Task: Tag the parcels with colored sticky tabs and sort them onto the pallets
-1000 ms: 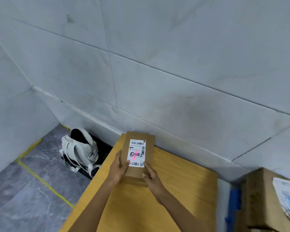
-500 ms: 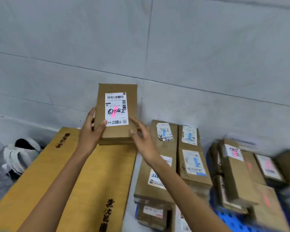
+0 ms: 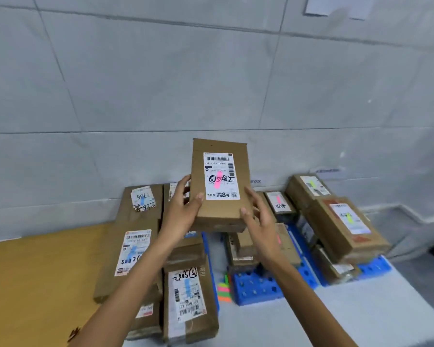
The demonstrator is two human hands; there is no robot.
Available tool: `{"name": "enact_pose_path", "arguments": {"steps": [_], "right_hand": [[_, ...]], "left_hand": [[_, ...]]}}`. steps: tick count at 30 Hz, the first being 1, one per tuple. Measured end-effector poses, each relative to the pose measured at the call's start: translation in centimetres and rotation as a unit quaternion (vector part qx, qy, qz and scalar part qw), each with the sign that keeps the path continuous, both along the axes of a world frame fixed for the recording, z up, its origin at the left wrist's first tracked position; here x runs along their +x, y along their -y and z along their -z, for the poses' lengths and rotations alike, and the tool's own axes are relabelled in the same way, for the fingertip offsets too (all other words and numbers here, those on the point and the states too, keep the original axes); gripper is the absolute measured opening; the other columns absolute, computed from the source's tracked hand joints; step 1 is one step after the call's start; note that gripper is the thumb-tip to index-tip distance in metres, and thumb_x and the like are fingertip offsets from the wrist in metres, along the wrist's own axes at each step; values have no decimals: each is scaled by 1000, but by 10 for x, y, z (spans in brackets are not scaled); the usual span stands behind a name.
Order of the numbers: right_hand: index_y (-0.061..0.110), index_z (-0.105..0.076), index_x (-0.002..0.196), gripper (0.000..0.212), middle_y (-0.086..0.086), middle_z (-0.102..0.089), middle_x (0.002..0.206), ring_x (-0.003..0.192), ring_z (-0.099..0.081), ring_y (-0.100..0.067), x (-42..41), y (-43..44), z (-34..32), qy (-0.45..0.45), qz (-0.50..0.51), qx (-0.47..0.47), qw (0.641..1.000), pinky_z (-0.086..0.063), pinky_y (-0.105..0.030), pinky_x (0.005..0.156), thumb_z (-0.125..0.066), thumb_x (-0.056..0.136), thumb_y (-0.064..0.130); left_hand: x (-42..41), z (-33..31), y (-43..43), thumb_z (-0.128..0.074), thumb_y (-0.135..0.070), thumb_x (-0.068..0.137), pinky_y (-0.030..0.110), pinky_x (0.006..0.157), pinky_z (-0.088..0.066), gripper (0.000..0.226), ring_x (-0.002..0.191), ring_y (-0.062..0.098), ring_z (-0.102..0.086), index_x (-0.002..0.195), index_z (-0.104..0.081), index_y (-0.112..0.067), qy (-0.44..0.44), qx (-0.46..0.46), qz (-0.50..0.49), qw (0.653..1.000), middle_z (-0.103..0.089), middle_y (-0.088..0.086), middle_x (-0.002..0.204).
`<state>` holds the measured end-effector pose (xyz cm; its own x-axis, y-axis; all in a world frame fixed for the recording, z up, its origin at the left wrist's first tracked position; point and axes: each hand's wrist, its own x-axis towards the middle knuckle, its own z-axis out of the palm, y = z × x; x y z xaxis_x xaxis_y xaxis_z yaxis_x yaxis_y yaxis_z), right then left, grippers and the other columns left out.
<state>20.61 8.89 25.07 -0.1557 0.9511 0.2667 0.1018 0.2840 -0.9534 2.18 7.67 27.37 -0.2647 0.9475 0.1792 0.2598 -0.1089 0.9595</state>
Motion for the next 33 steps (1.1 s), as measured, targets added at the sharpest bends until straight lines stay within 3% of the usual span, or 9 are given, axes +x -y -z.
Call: {"name": "enact_pose_path", "arguments": {"steps": [3,6,8,11,13,16,22,28,33], "right_hand": [[45,-40,133,44,5,-42,140,125,-44,-11,48,-5,5,13,56,-20,998,-46,-34,99,-49,96,23],[40,-42,133,38,3,-44,135,118,-48,-14,98,-12,11,30,93,-61,993,-49,-33,94,-44,98,25],[36,-42,133,35,1,-47,130,113,-51,-14,126,-23,14,34,90,-94,991,-51,-35,90,-41,99,26],[27,-45,131,32,-1,-48,130,102,-51,-5,164,-59,26,73,85,-122,986,-48,-16,70,-39,100,24],[25,-46,130,32,-3,-47,131,98,-50,-3,182,-84,40,97,63,-143,983,-45,-13,63,-44,98,24],[28,-41,133,41,-2,-44,133,110,-48,-14,207,-127,63,187,8,-145,972,-46,-21,78,-53,94,27],[27,-31,138,57,-5,-40,137,121,-43,-16,229,-190,116,317,-87,-105,939,-42,-33,101,-60,89,21],[17,-31,142,55,-10,-38,143,125,-42,-19,220,-236,129,338,-105,-73,932,-34,-30,107,-55,92,14],[25,-24,145,58,-15,-33,145,132,-33,-31,213,-270,146,459,-126,-33,879,-32,-44,110,-49,94,35]], "left_hand": [[41,8,-17,-53,-28,93,30,99,-42,57,119,6,-41,143,-26,-31,-3,-18,81,997,-39,-16,126],[87,25,-31,-49,-30,95,29,107,-34,55,126,5,-31,145,-26,-26,-32,-18,81,996,-29,-9,137],[118,36,-43,-43,-30,97,29,105,-38,48,128,11,-35,144,-30,-25,-37,-12,73,997,-30,-2,140],[161,50,-69,-38,-26,99,16,92,-33,35,123,13,-41,133,-45,-21,-102,-23,85,991,-39,0,135],[179,64,-87,-38,-25,100,16,89,-31,31,119,12,-44,127,-51,-19,-132,-35,88,987,-45,0,131],[201,88,-115,-39,-26,100,19,90,-37,29,116,12,-48,125,-52,-20,-163,-71,67,982,-53,-1,129],[218,132,-154,-43,-23,98,32,103,-41,32,122,13,-48,128,-51,-19,-249,-144,51,956,-54,-2,131],[214,144,-173,-46,-20,96,26,107,-32,33,126,14,-42,128,-51,-19,-342,-145,32,928,-51,-3,131],[194,129,-181,-45,-16,95,29,106,-32,35,126,19,-42,130,-49,-15,-371,-133,17,919,-51,3,132]]}}
